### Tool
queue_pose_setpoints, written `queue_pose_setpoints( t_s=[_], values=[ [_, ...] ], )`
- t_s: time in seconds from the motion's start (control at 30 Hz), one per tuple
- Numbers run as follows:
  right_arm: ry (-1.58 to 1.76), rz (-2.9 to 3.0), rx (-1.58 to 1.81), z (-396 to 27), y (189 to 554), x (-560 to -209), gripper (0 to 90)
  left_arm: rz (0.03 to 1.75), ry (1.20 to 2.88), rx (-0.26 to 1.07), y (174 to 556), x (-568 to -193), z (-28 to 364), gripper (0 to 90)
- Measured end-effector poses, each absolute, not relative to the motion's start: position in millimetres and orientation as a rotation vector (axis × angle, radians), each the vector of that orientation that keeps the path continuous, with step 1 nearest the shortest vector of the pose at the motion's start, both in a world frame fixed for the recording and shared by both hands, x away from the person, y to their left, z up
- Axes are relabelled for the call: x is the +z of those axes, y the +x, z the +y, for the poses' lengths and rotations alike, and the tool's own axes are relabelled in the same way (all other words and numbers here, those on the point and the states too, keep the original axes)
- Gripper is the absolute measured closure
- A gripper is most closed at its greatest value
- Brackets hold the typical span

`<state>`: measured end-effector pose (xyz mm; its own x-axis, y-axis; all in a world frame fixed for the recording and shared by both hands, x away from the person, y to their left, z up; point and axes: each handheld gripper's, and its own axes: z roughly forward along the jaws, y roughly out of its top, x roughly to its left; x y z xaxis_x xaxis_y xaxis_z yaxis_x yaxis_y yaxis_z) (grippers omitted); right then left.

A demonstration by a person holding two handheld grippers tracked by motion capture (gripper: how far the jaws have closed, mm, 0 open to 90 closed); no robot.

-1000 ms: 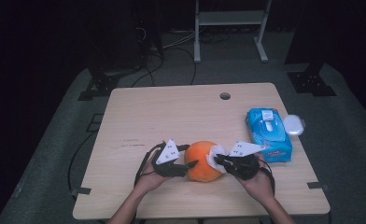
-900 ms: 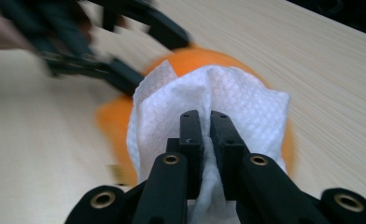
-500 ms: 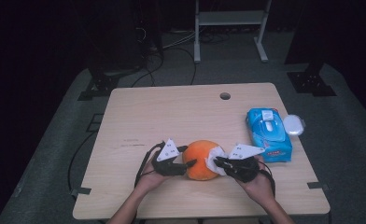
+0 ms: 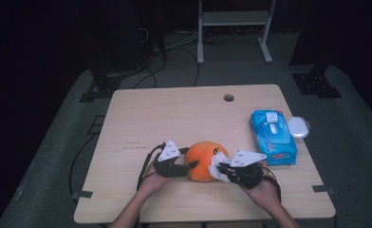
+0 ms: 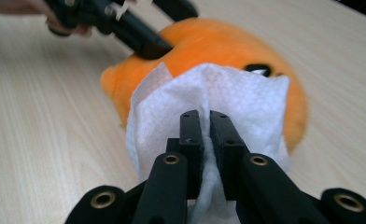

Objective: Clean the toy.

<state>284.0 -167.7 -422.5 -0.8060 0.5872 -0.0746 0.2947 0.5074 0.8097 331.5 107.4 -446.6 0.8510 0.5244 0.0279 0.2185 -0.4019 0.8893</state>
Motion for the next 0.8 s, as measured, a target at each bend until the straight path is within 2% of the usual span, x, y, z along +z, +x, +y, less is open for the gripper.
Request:
queue_pose_setpoints(
  t_s=[0.2,0.4,0.57,0.6,0.7,0.8],
  values=[
    [0.704,2.422,1.237,-160.6,285.2,-421.0,83.4,0.541,2.001,0.371,331.6,-446.9,108.6,39.7],
    [0.819,2.365,1.232,-179.0,295.0,-419.0,83.4,0.531,2.002,0.377,331.6,-447.1,107.5,39.7],
    [0.839,2.363,1.267,-177.6,301.2,-419.7,83.4,0.524,2.005,0.370,331.6,-445.9,108.5,38.6],
    [0.850,2.373,1.263,-177.5,302.8,-422.3,83.5,0.512,1.993,0.366,331.3,-444.0,108.9,36.2],
    [0.879,2.385,1.246,-182.6,306.4,-427.3,83.4,0.492,1.980,0.371,329.0,-433.7,109.3,19.7],
    [0.913,2.386,1.243,-189.7,307.9,-429.6,83.4,0.465,1.999,0.340,325.7,-434.6,104.6,19.0]
  ],
)
